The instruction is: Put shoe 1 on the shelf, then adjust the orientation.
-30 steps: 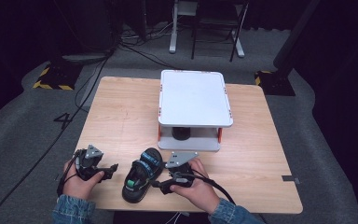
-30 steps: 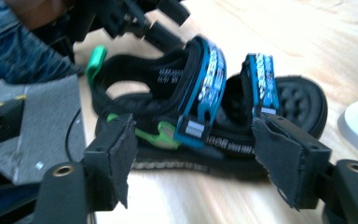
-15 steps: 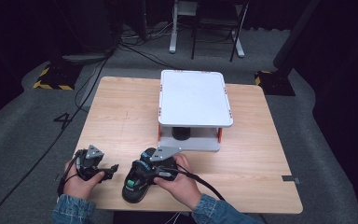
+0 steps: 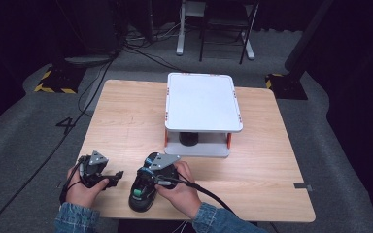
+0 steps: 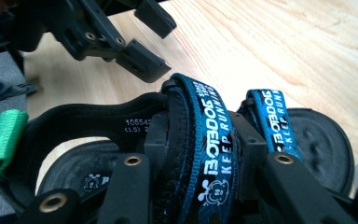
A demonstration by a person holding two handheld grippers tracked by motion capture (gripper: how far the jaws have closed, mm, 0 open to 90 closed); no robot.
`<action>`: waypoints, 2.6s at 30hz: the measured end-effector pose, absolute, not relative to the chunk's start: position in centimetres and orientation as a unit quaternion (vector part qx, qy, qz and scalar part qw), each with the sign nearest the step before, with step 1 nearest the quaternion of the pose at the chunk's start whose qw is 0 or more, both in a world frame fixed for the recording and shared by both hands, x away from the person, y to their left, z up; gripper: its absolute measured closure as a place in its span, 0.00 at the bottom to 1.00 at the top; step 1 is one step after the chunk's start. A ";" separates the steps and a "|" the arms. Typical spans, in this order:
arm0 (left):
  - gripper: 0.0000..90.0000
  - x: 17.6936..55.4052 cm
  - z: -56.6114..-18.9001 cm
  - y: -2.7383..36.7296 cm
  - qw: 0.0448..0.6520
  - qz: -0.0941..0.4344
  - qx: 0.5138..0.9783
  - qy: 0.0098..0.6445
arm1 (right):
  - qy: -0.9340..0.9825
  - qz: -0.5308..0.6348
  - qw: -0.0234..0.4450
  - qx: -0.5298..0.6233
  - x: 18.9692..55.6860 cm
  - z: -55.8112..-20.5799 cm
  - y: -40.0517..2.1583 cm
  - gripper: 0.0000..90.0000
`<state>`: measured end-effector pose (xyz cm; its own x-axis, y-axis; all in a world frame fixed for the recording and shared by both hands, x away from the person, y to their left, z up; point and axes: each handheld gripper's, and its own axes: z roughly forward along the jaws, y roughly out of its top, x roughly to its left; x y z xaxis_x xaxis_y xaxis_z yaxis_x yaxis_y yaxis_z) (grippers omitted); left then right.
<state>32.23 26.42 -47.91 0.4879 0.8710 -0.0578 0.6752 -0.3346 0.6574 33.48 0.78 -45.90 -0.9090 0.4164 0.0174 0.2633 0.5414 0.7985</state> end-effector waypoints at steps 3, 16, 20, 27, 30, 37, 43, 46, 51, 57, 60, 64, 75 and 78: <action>0.28 32.2 -47.9 26.5 0.317 0.156 0.802 0.481 | 0.871 0.448 0.090 0.182 33.4 -45.0 -0.2 0.73; 0.28 32.3 -47.9 26.0 0.314 0.155 0.804 0.481 | 0.872 0.451 0.105 0.158 34.6 -42.1 -10.8 0.73; 0.28 32.4 -48.0 26.0 0.312 0.153 0.806 0.479 | 0.872 0.444 0.108 0.177 35.7 -41.9 -13.9 0.73; 0.28 32.4 -48.0 26.0 0.315 0.150 0.806 0.478 | 0.875 0.420 0.121 0.211 38.2 -42.9 -17.5 0.73; 0.28 32.4 -48.0 26.1 0.317 0.151 0.805 0.478 | 0.870 0.418 0.123 0.231 39.0 -43.3 -18.7 0.73; 0.28 32.4 -48.0 26.0 0.316 0.149 0.806 0.479 | 0.857 0.429 0.109 0.262 40.2 -45.0 -19.9 0.65; 0.28 32.4 -48.0 26.0 0.316 0.153 0.805 0.479 | 0.861 0.420 0.101 0.268 39.8 -44.6 -19.6 0.51; 0.28 32.4 -48.0 26.0 0.315 0.150 0.806 0.478 | 0.850 0.435 0.123 0.271 39.0 -43.9 -19.5 0.40; 0.28 32.4 -48.0 25.9 0.315 0.149 0.807 0.477 | 0.830 0.462 0.142 0.278 37.0 -42.4 -19.9 0.43; 0.28 32.5 -48.1 25.7 0.315 0.149 0.808 0.475 | 0.836 0.476 0.070 0.265 34.5 -43.0 -18.5 0.47; 0.28 32.5 -48.0 25.6 0.315 0.147 0.808 0.475 | 0.854 0.442 0.047 0.270 34.5 -44.2 -17.8 0.69; 0.28 32.7 -48.1 25.6 0.317 0.148 0.808 0.473 | 0.867 0.420 0.054 0.263 34.4 -44.4 -17.7 0.85; 0.27 33.7 -48.0 24.3 0.318 0.143 0.817 0.459 | 0.886 0.404 0.048 0.222 34.1 -41.8 -21.4 0.87; 0.27 33.8 -48.0 24.3 0.320 0.144 0.817 0.458 | 0.890 0.402 0.027 0.215 33.9 -41.1 -23.1 0.91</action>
<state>33.80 24.26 -48.03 0.5384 0.8407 -0.0579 0.6566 -0.3755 0.6541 33.87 -23.07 -41.13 -0.9059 0.4047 0.1247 0.3611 0.5846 0.7265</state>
